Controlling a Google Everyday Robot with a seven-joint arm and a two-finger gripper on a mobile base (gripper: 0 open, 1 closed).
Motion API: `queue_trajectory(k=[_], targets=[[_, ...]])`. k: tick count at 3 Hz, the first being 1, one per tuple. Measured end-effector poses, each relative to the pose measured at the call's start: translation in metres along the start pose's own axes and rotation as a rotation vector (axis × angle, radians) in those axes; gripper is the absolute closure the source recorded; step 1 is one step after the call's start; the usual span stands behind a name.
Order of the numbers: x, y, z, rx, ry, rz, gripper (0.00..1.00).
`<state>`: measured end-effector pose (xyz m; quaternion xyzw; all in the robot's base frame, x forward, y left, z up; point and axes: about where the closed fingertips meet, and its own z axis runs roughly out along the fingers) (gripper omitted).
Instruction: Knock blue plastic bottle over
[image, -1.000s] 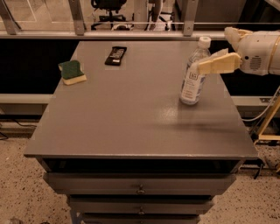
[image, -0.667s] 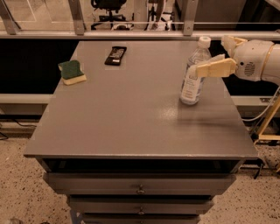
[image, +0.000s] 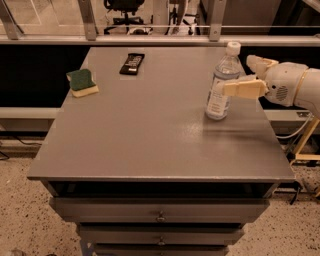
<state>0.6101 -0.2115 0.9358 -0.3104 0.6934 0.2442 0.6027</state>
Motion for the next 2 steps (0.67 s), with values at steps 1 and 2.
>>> queue_trajectory(k=[1,2], targets=[[0.0087,0.0004,-0.0002,-0.009,-0.021,0.015,0.39],[0.0145,0.0044,0.0031,-0.033,-0.04,0.032,0.62]])
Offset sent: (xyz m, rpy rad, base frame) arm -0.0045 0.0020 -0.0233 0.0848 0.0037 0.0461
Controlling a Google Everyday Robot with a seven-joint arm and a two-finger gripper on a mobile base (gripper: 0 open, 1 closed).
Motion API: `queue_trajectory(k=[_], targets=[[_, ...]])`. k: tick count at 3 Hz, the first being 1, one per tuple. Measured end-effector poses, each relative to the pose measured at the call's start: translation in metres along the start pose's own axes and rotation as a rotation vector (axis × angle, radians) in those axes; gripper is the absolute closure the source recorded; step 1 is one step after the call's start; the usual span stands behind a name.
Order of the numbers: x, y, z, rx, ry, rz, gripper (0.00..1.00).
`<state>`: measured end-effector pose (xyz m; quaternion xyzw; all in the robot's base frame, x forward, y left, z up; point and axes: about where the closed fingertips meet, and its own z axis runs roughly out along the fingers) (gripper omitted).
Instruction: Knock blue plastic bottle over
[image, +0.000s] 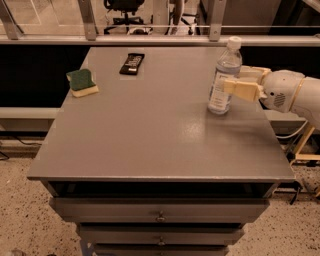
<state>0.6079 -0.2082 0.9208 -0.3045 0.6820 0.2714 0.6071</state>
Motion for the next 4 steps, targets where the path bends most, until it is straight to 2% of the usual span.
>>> queue_trajectory(k=[1,2,3,4], targets=[[-0.016,-0.003,0.001,0.022,-0.054,0.001,0.86],[-0.048,-0.006,0.005,0.046,-0.077,-0.038,1.0],[-0.087,0.02,0.025,0.006,0.016,-0.132,1.0],[-0.108,0.035,0.041,-0.047,0.189,-0.223,1.0]])
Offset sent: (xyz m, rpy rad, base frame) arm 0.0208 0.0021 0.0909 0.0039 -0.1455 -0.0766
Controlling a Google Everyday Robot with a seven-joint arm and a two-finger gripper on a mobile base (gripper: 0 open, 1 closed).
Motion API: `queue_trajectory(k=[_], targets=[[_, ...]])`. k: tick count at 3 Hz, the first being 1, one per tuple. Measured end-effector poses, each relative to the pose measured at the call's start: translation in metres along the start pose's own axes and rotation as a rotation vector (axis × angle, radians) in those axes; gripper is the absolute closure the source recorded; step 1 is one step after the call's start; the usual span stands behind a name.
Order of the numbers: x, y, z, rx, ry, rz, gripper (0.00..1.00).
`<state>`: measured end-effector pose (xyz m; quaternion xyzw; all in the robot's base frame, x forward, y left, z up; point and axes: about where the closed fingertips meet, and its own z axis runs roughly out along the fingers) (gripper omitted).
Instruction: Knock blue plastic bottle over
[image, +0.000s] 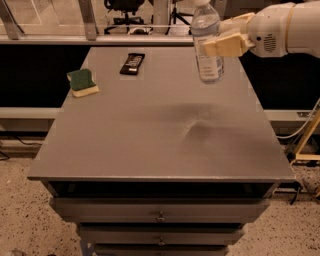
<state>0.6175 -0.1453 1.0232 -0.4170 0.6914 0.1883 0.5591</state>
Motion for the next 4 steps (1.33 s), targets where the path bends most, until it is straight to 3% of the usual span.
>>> queue_trajectory(k=[1,2,3,4], targets=[[0.018,0.012,0.018,-0.099,0.238,-0.113,1.0],[0.058,0.043,0.049,-0.256,0.472,-0.221,1.0],[0.088,0.094,0.068,-0.432,0.64,-0.342,0.82],[0.093,0.096,0.069,-0.441,0.655,-0.344,0.59]])
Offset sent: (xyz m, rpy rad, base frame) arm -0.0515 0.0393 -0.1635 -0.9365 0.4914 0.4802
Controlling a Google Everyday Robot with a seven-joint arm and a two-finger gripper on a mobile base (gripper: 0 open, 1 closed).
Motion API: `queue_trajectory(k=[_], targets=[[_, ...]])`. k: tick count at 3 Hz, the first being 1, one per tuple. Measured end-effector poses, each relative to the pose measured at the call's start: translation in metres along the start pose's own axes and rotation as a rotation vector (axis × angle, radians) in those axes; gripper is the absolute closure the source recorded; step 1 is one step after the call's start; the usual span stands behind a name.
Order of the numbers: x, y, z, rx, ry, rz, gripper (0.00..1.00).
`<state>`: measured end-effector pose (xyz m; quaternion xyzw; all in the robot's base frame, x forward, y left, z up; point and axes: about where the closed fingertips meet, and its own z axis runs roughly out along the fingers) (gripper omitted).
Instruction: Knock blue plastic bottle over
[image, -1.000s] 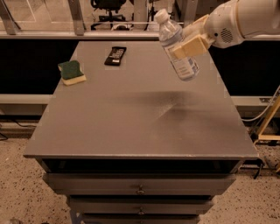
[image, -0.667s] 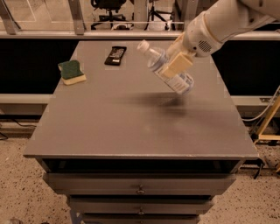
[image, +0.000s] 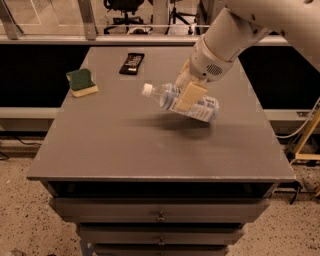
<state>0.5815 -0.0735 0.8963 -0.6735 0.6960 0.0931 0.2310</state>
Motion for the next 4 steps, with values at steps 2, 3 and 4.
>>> queue_trajectory(k=[2,3,4], targets=[[-0.0022,0.0011,0.0019,-0.004,0.0,-0.005,0.13],[-0.0033,0.0016,0.0028,-0.005,0.0,-0.007,0.0],[-0.0033,0.0016,0.0028,-0.005,0.0,-0.007,0.0]])
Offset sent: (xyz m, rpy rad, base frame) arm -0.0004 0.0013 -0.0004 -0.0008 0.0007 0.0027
